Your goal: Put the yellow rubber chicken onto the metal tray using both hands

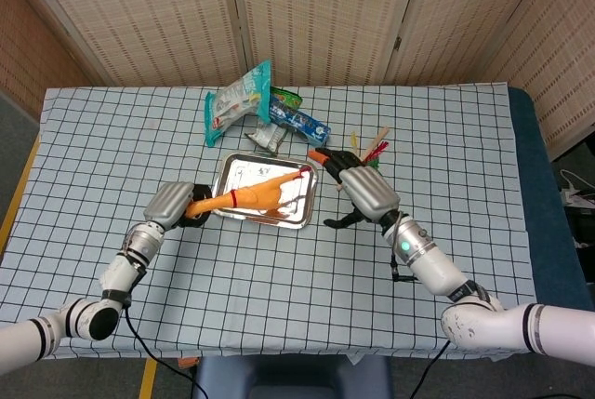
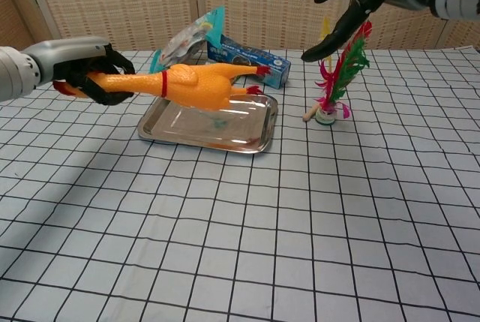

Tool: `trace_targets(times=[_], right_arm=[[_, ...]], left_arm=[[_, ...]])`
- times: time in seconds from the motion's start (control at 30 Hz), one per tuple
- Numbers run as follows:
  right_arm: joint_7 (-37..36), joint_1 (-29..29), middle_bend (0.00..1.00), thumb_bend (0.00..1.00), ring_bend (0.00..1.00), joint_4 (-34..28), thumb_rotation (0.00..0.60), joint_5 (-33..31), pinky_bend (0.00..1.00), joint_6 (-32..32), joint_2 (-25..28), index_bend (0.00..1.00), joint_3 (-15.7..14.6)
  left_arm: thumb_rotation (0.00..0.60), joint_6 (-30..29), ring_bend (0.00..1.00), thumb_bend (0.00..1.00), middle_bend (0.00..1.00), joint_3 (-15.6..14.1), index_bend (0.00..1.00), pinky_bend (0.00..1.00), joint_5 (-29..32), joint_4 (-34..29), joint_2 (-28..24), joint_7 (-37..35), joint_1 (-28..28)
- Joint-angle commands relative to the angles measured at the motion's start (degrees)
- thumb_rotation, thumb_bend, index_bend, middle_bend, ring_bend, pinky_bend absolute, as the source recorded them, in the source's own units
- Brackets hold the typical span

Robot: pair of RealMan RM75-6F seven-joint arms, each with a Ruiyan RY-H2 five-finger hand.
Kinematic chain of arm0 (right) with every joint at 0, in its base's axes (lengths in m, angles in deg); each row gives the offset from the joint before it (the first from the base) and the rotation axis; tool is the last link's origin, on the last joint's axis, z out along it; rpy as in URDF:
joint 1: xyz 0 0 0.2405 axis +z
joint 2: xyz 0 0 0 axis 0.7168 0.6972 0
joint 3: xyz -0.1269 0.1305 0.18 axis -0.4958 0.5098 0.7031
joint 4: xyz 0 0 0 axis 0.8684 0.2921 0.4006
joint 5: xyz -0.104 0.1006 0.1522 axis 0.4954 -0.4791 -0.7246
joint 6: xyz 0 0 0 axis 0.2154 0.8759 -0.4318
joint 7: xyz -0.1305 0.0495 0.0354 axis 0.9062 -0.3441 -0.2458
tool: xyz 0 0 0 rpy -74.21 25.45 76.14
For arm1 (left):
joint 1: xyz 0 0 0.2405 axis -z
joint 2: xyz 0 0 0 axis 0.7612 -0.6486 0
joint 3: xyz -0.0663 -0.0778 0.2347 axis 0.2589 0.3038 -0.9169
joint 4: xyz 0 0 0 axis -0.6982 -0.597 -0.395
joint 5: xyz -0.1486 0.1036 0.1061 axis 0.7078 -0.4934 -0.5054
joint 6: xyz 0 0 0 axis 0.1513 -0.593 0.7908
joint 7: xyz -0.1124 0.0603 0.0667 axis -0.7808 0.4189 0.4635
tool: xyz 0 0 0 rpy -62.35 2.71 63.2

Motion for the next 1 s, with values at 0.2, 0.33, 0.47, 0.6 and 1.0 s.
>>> trace_targets(times=[0.2, 0.33, 0.47, 0.6, 1.0], right_arm=[[-6.39, -2.56, 0.00, 0.11, 0.00, 3.42, 0.600, 1.81, 0.00, -3.08, 2.85, 0.00, 0.90], [-8.27, -3.15, 0.00, 0.11, 0.00, 5.33, 0.600, 3.31, 0.00, -4.31, 3.26, 0.00, 0.99], [-10.56, -3.51, 0.00, 0.11, 0.00, 7.47, 0.600, 3.86, 0.00, -5.90, 3.17, 0.00, 1.31], [-12.98, -3.37, 0.00, 0.11, 0.00, 9.61, 0.600, 2.84, 0.00, -8.48, 2.72, 0.00, 1.74], [-15.14, -4.39, 0.00, 0.11, 0.00, 11.05, 0.600, 4.58, 0.00, -9.70, 2.63, 0.00, 2.16]], left_arm=[[0.600, 6.11, 0.47, 0.66, 0.70, 0.57, 0.84, 0.43, -1.20, 12.31, 7.43, -3.57, 5.16], [0.600, 8.11, 0.47, 0.61, 0.69, 0.37, 0.79, 0.42, -2.92, 18.03, 10.70, -6.86, 6.32], [0.600, 10.93, 0.43, 0.55, 0.43, 0.32, 0.45, 0.41, -6.85, 21.63, 12.20, -15.01, 6.88], [0.600, 14.56, 0.26, 0.52, 0.16, -0.64, 0.10, 0.34, -10.81, 23.27, 11.51, -21.11, 7.88], [0.600, 12.47, 0.00, 0.42, 0.00, -1.65, 0.00, 0.19, -15.31, 24.06, 10.57, -26.60, 7.95]])
